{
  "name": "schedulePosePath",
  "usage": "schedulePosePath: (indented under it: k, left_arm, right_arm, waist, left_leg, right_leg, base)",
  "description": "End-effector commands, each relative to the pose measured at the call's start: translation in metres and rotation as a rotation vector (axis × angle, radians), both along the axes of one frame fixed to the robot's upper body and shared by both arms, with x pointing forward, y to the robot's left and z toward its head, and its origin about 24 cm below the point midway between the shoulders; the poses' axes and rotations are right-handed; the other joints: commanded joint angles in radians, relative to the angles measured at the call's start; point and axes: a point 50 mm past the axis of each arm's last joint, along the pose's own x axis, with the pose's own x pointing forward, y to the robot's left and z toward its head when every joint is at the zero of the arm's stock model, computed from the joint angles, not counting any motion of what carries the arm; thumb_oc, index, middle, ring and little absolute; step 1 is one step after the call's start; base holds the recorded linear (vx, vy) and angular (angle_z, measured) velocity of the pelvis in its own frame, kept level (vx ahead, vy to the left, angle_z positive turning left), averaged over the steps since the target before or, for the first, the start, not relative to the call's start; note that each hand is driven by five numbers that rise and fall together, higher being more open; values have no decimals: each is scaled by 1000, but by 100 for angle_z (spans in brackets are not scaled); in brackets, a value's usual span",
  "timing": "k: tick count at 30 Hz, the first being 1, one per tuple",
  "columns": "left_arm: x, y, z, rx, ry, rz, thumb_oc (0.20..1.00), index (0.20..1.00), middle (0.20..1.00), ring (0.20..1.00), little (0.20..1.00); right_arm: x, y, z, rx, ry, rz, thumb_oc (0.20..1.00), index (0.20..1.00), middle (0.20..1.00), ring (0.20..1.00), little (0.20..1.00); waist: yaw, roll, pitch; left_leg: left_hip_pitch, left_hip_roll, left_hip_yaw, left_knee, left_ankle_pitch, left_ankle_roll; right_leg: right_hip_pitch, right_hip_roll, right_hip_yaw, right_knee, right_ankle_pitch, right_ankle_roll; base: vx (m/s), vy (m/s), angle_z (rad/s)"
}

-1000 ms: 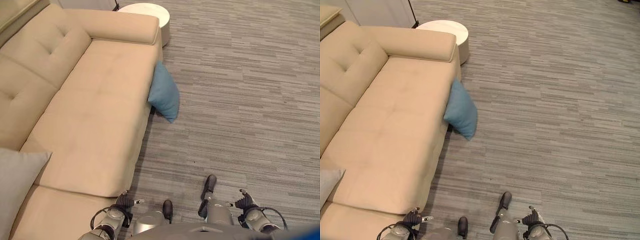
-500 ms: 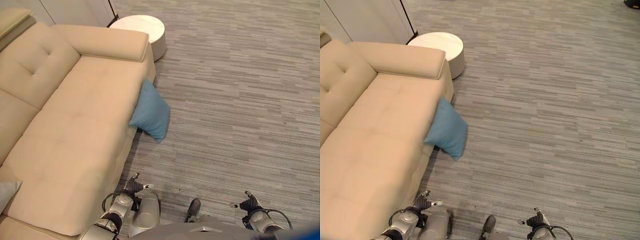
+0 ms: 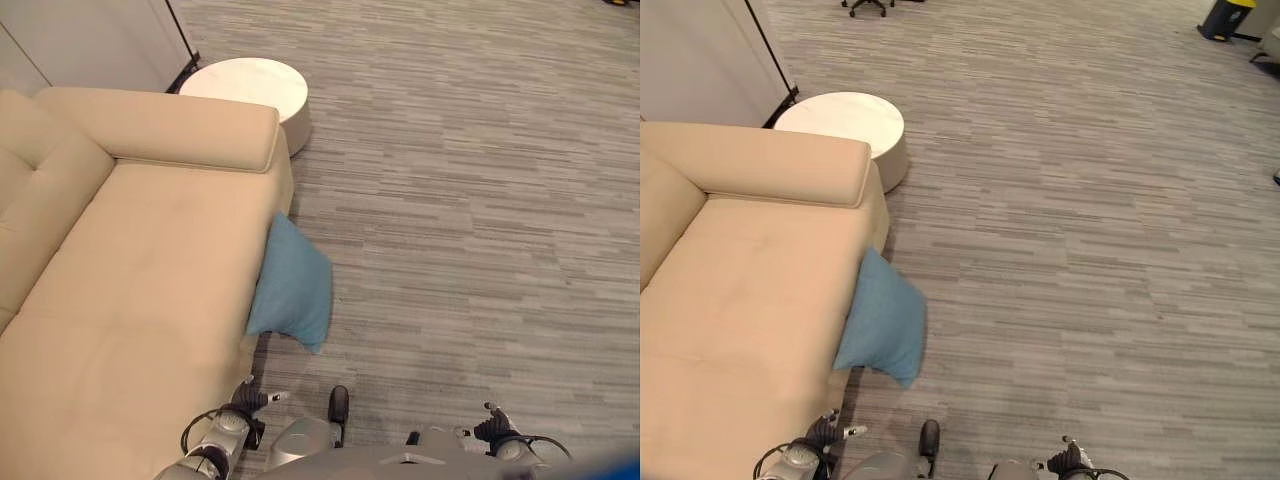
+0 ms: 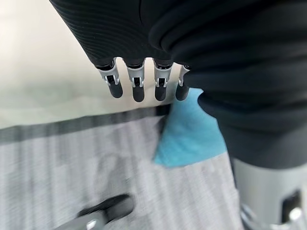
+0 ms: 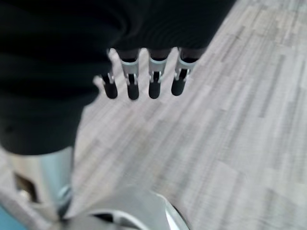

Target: Pick up all the scattered cushions and arrange them neatly on the sofa.

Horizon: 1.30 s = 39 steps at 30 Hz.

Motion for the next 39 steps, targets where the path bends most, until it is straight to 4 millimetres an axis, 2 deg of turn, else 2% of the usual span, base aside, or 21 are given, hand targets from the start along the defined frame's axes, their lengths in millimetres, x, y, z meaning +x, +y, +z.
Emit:
schedulePosePath:
  k: [1,2,4,5,7,11,15,18,20,22,23,26,29,30,32,33,35,36,37,38,39]
  left_arm:
    - [5,-12,1,-26,-43,-8,1000,1000,1000,1000,1000]
    - [6,-12,1,-20,-42,-17,1000,1000,1000,1000,1000]
    - [8,-12,1,-19,-41,-19,1000,1000,1000,1000,1000]
    - [5,-12,0,-19,-31,-13,1000,1000,1000,1000,1000]
    - [-1,-15,-3,-28,-11,0,1000,1000,1000,1000,1000]
    - [-5,-24,-6,-52,7,-11,1000,1000,1000,1000,1000]
    - [1,-32,-5,-78,-12,-25,1000,1000,1000,1000,1000]
    - [2,-35,-4,-87,-20,-27,1000,1000,1000,1000,1000]
    - [-3,-35,-7,-78,4,-45,1000,1000,1000,1000,1000]
    - [-7,-35,-8,-64,23,-61,1000,1000,1000,1000,1000]
    - [-6,-34,-8,-57,25,-71,1000,1000,1000,1000,1000]
    - [-10,-31,-9,-56,29,-50,1000,1000,1000,1000,1000]
    - [-18,-24,-11,-48,49,-16,1000,1000,1000,1000,1000]
    - [-18,-19,-9,-43,37,9,1000,1000,1000,1000,1000]
    - [-15,-17,-8,-40,24,15,1000,1000,1000,1000,1000]
    - [-8,-13,-5,-31,-2,16,1000,1000,1000,1000,1000]
    - [0,-13,-1,-27,-32,11,1000,1000,1000,1000,1000]
    - [10,-14,2,-28,-63,-1,1000,1000,1000,1000,1000]
    - [15,-18,3,-28,-68,-27,1000,1000,1000,1000,1000]
    - [13,-18,2,-24,-50,-30,1000,1000,1000,1000,1000]
    - [3,-17,-3,-26,-20,-10,1000,1000,1000,1000,1000]
  right_arm:
    - [13,-14,8,-49,-33,36,1000,1000,1000,1000,1000]
    - [13,-17,9,-52,-32,22,1000,1000,1000,1000,1000]
    - [9,-18,8,-45,-20,3,1000,1000,1000,1000,1000]
    - [7,-19,7,-42,-12,-4,1000,1000,1000,1000,1000]
    - [2,-17,5,-39,7,-4,1000,1000,1000,1000,1000]
    - [0,-17,4,-32,5,-28,1000,1000,1000,1000,1000]
    - [3,-22,7,-39,-21,-46,1000,1000,1000,1000,1000]
    - [4,-26,8,-53,-28,-49,1000,1000,1000,1000,1000]
    - [0,-29,8,-67,-26,-47,1000,1000,1000,1000,1000]
    - [-1,-30,8,-71,-25,-50,1000,1000,1000,1000,1000]
    - [-1,-32,9,-79,-32,-62,1000,1000,1000,1000,1000]
    - [-5,-26,7,-73,-20,-44,1000,1000,1000,1000,1000]
    - [-7,-19,4,-60,-3,-6,1000,1000,1000,1000,1000]
    - [-2,-15,4,-54,-5,25,1000,1000,1000,1000,1000]
    - [1,-14,5,-53,-10,33,1000,1000,1000,1000,1000]
    - [7,-11,6,-39,-22,44,1000,1000,1000,1000,1000]
    - [12,-7,7,-31,-41,58,1000,1000,1000,1000,1000]
    - [15,-5,7,-27,-50,64,1000,1000,1000,1000,1000]
    - [15,-7,7,-27,-46,54,1000,1000,1000,1000,1000]
    - [9,-9,6,-31,-25,43,1000,1000,1000,1000,1000]
    - [7,-10,5,-34,-20,44,1000,1000,1000,1000,1000]
  waist:
    - [20,17,38]
    - [2,12,40]
    - [-15,8,42]
    - [-18,3,38]
    - [-25,-1,22]
    - [-27,-3,8]
    - [-14,-15,30]
    - [1,-24,50]
    - [7,-25,55]
    - [1,-23,53]
    - [-2,-17,48]
    - [3,-5,41]
    - [14,-7,24]
    - [25,-5,23]
    - [24,-2,29]
    - [21,8,35]
    - [18,11,34]
    - [16,8,32]
    - [-13,6,36]
    - [-31,-4,40]
    - [-26,-14,21]
  left_leg:
    - [-24,57,-2,79,-122,-73]
    - [-3,54,-27,88,-146,-83]
    - [20,51,-54,96,-167,-89]
    - [33,49,-61,95,-179,-92]
    - [54,59,-66,93,-197,-100]
    - [44,104,-85,139,-202,-142]
    - [-60,143,-71,331,-152,-184]
    - [-124,165,-23,417,-122,-179]
    - [-144,153,29,355,-154,-164]
    - [-156,144,55,320,-140,-157]
    - [-185,131,119,272,-111,-146]
    - [-177,108,148,226,-90,-140]
    - [-113,75,103,180,-110,-108]
    - [-80,63,92,156,-125,-80]
    - [-70,59,80,150,-125,-71]
    - [-48,54,42,131,-121,-62]
    - [-35,46,-4,120,-117,-65]
    - [-31,38,-55,116,-120,-74]
    - [-21,20,-157,126,-131,-88]
    - [-20,8,-239,139,-136,-102]
    - [-25,13,-269,141,-142,-119]
  right_leg:
    - [76,54,-30,-322,224,-31]
    - [40,49,43,-429,265,-17]
    - [23,57,130,-470,294,-8]
    - [33,59,141,-480,302,-7]
    - [52,57,119,-496,321,-9]
    - [109,82,73,-527,291,-34]
    - [176,100,25,-560,245,-76]
    - [219,110,-5,-579,218,-99]
    - [249,115,-32,-597,207,-90]
    - [252,116,-49,-599,204,-88]
    - [260,128,-69,-602,192,-88]
    - [277,148,-75,-581,168,-94]
    - [270,130,-77,-458,139,-86]
    - [214,77,-82,-287,156,-45]
    - [187,60,-75,-216,175,-27]
    - [130,59,-22,-117,205,-8]
    - [108,81,30,-156,191,-28]
    - [110,89,69,-250,175,-43]
    - [71,118,240,-348,195,-39]
    - [74,118,308,-395,224,-30]
    - [133,94,234,-453,220,-38]
  base:
    - [421,-221,27]
    - [430,-240,17]
    - [333,-202,37]
    - [290,-188,58]
    - [255,-188,57]
    - [182,-242,45]
    - [71,-230,31]
    - [67,-179,50]
    - [112,-124,69]
    - [48,-44,78]
    - [51,-40,98]
    - [128,20,61]
    - [185,167,-2]
    - [129,167,33]
    - [119,130,39]
    - [145,84,52]
    - [159,-35,140]
    - [262,-237,181]
    - [306,-427,181]
    - [353,-550,330]
    - [293,-570,364]
